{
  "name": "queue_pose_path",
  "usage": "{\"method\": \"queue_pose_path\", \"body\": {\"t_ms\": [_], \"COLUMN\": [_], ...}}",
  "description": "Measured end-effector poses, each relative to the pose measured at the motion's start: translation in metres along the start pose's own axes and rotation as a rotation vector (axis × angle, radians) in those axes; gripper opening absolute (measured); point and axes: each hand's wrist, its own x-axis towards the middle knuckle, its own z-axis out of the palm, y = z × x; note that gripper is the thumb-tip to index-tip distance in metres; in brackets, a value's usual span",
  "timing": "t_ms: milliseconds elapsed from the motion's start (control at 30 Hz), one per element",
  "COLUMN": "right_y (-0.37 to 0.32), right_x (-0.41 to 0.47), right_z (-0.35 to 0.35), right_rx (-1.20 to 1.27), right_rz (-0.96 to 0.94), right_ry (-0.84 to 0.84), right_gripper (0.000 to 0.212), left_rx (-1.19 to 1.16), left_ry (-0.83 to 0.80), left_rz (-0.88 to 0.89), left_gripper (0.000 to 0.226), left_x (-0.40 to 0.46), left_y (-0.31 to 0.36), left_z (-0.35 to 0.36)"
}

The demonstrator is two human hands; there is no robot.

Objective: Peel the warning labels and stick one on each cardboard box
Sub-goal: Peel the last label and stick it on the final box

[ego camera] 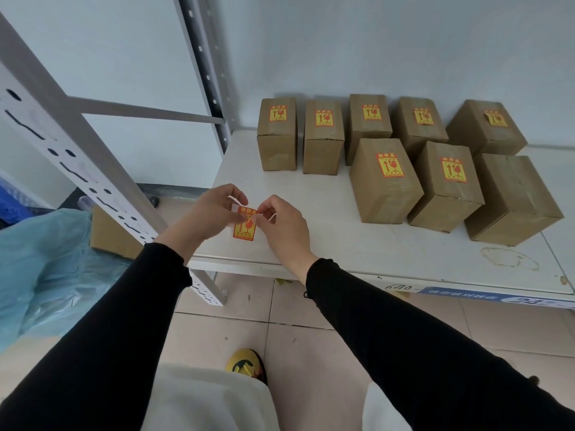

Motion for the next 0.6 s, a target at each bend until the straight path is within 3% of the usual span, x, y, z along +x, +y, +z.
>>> {"method": "queue_pose_path", "body": {"t_ms": [267,500,600], "right_y": [0.0,0.001,0.001], "right_x": [-0.004,-0.008,-0.009], "right_z": [-0.007,-0.011,-0.013], "right_rx": [0.006,-0.047,-0.045], "right_rz": [0.002,-0.013,-0.012], "right_ry": [-0.009,-0.053,-0.048], "right_gripper": [0.011,0.012,0.012], "left_rx": [-0.161,-0.25,-0.141], "left_ry": [0.017,0.083,0.061], "left_rz": [-0.078,-0.127,-0.05], "left_gripper": [0.002,0.017,0.03], "left_x": [-0.004,-0.005,-0.008], "left_y": [-0.002,-0.001,0.0], "left_z": [-0.006,-0.008,-0.007]}}
